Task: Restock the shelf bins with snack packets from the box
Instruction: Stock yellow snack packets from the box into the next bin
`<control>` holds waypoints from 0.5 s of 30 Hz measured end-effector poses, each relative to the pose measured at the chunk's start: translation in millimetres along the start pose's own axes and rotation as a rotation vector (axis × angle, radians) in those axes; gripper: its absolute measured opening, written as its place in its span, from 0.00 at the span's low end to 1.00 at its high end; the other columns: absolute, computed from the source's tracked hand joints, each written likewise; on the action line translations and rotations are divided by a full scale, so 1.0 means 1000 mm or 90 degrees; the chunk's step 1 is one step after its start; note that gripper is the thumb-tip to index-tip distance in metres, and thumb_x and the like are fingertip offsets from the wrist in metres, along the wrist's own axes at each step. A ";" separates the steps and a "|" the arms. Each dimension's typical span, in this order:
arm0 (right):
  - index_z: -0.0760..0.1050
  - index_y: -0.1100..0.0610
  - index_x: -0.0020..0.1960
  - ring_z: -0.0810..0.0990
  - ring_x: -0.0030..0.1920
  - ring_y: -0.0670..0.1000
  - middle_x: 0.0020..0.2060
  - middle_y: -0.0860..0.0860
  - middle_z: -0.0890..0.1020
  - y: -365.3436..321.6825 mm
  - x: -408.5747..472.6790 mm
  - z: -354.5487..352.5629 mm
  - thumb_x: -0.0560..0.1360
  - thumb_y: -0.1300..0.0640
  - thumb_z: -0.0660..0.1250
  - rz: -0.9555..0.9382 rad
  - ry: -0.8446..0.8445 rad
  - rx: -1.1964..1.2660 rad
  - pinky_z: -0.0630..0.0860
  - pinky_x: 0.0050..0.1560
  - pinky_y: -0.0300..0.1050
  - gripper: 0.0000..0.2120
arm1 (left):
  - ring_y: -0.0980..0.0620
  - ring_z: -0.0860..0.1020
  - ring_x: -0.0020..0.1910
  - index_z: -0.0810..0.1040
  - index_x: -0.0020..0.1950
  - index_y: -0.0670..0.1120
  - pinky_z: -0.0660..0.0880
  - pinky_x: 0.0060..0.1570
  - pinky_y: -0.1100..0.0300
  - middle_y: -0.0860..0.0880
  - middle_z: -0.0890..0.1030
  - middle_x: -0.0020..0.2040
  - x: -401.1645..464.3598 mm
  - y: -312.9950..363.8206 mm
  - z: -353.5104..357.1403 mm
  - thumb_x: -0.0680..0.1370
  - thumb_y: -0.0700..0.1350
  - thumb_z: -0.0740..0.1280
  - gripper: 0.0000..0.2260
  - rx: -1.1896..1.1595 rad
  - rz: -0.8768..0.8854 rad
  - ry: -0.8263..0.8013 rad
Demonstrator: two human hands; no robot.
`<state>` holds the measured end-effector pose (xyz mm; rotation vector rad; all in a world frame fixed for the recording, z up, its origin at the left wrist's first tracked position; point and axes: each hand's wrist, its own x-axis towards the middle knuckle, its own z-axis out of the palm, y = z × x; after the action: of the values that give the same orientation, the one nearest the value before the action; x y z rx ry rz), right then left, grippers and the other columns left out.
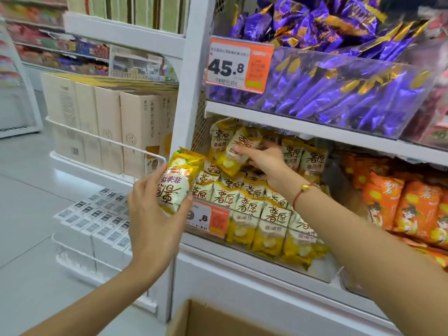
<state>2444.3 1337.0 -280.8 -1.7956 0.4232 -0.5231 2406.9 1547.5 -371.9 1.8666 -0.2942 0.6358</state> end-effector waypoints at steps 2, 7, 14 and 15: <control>0.73 0.57 0.60 0.78 0.58 0.54 0.55 0.51 0.80 0.004 0.010 0.019 0.63 0.47 0.80 0.002 0.024 -0.005 0.74 0.62 0.49 0.31 | 0.54 0.65 0.63 0.67 0.73 0.55 0.60 0.50 0.70 0.51 0.70 0.63 -0.001 -0.003 0.000 0.72 0.50 0.73 0.31 0.003 0.006 -0.006; 0.72 0.58 0.60 0.78 0.59 0.56 0.56 0.55 0.80 0.008 0.022 0.051 0.66 0.46 0.78 0.001 0.123 0.034 0.73 0.58 0.46 0.29 | 0.55 0.65 0.63 0.67 0.72 0.54 0.60 0.46 0.73 0.51 0.70 0.63 -0.002 -0.004 0.002 0.72 0.50 0.73 0.31 0.009 0.003 -0.010; 0.70 0.56 0.63 0.78 0.53 0.51 0.54 0.50 0.79 0.018 0.021 0.052 0.69 0.43 0.74 -0.110 0.029 -0.175 0.76 0.57 0.47 0.29 | 0.55 0.66 0.61 0.67 0.72 0.55 0.60 0.49 0.66 0.52 0.70 0.62 -0.004 -0.007 0.005 0.72 0.50 0.73 0.29 0.022 -0.003 -0.018; 0.70 0.56 0.63 0.78 0.54 0.51 0.55 0.50 0.79 0.019 0.022 0.051 0.68 0.42 0.74 -0.095 0.016 -0.182 0.77 0.57 0.49 0.30 | 0.56 0.65 0.61 0.67 0.72 0.55 0.60 0.46 0.68 0.52 0.70 0.62 -0.004 -0.007 0.006 0.72 0.50 0.73 0.29 0.024 -0.006 -0.021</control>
<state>2490.3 1360.7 -308.7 -2.1092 0.3985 -0.6126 2408.9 1544.2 -381.7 1.9151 -0.2969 0.6092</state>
